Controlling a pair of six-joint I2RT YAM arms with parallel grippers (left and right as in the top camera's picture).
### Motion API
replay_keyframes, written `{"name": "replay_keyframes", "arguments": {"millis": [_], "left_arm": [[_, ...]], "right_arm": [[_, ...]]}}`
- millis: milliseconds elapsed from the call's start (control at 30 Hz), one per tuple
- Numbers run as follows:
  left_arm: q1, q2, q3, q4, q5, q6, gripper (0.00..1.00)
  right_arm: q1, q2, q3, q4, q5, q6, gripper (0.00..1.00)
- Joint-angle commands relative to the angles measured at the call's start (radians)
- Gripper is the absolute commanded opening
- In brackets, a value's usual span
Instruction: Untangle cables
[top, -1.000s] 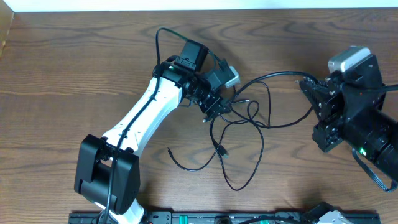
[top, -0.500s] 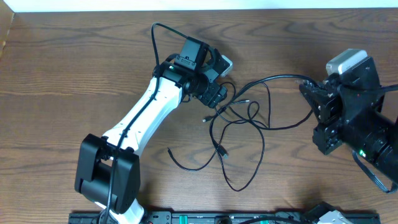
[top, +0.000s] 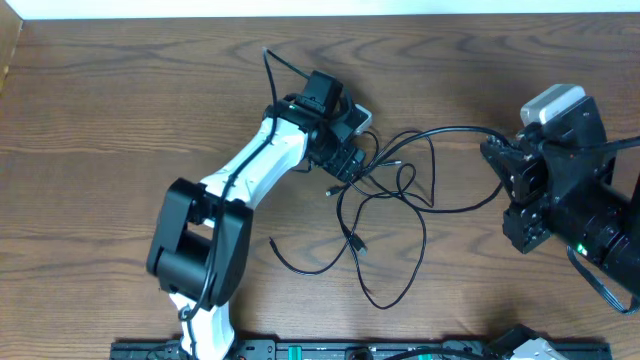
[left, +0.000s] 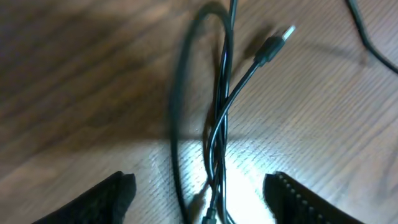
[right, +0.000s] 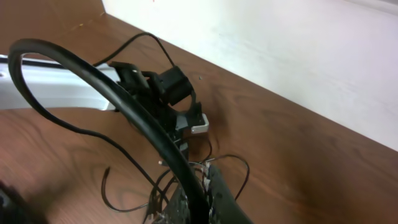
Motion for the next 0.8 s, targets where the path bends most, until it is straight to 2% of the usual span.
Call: {"name": "replay_keyframes", "arguments": {"millis": [0, 33, 67, 167, 333, 533, 767], "left_arm": [[-0.001, 0.019, -0.002, -0.005, 0.011, -0.009, 0.51], [0.001, 0.019, -0.002, -0.007, -0.006, -0.008, 0.36], [0.004, 0.017, -0.002, -0.010, -0.034, -0.009, 0.27], [0.021, 0.007, -0.002, -0.028, -0.134, -0.020, 0.12], [0.107, -0.032, -0.002, -0.066, -0.280, -0.105, 0.08], [0.297, -0.149, -0.002, -0.100, -0.278, -0.159, 0.08], [0.538, -0.361, -0.002, -0.109, -0.278, -0.179, 0.08]], "right_arm": [[-0.004, -0.003, 0.007, -0.004, -0.003, -0.001, 0.01], [-0.004, -0.003, 0.007, -0.005, -0.002, -0.001, 0.01], [-0.004, -0.003, 0.007, -0.006, -0.001, -0.001, 0.01], [-0.004, -0.003, 0.007, -0.018, 0.039, -0.001, 0.01], [-0.004, -0.003, 0.007, -0.055, 0.237, 0.083, 0.01], [-0.004, -0.003, 0.007, -0.098, 0.511, 0.197, 0.01], [-0.004, -0.003, 0.006, -0.142, 0.629, 0.251, 0.01]]}}
